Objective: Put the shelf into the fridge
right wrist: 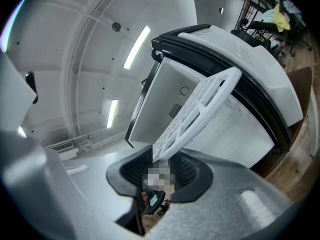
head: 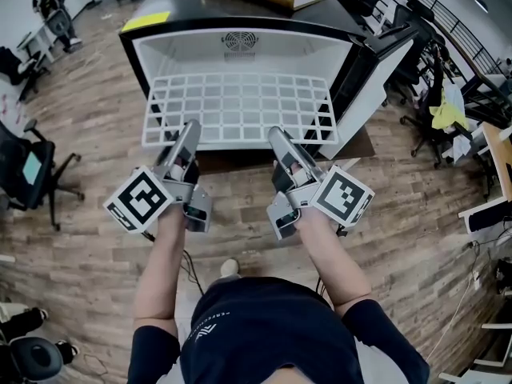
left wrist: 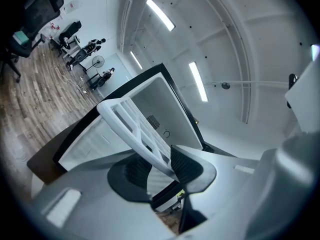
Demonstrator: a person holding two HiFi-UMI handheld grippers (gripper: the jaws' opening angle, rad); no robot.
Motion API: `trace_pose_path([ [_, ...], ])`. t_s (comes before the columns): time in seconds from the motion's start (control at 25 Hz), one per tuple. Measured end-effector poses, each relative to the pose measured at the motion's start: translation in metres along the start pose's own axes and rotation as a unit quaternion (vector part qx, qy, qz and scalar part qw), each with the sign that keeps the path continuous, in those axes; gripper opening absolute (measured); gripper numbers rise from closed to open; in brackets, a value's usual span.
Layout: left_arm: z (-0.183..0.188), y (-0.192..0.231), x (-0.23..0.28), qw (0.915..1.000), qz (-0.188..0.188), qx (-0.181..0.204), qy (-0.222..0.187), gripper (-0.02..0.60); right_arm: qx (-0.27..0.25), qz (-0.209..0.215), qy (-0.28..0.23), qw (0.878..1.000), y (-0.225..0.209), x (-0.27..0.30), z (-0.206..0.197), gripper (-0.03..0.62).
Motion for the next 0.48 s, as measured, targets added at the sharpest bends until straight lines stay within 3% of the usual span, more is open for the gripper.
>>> trace_pose_path([
  [0.48,0.0019,0.0020,0.0032,0.9997,-0.012,-0.019,0.003,0.127,-0.011,-0.004,0.003,1.000,0.0007,0.0024,0.0036,0.104],
])
Point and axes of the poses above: the fingertips, and each gripper's own axes: x forward along the fingers, y to its left, z out of its top, the point moved 10 cm from there along -x, backward along the fingers, and after that the axes turned 9 degrees about z, right-handed, at the moved point
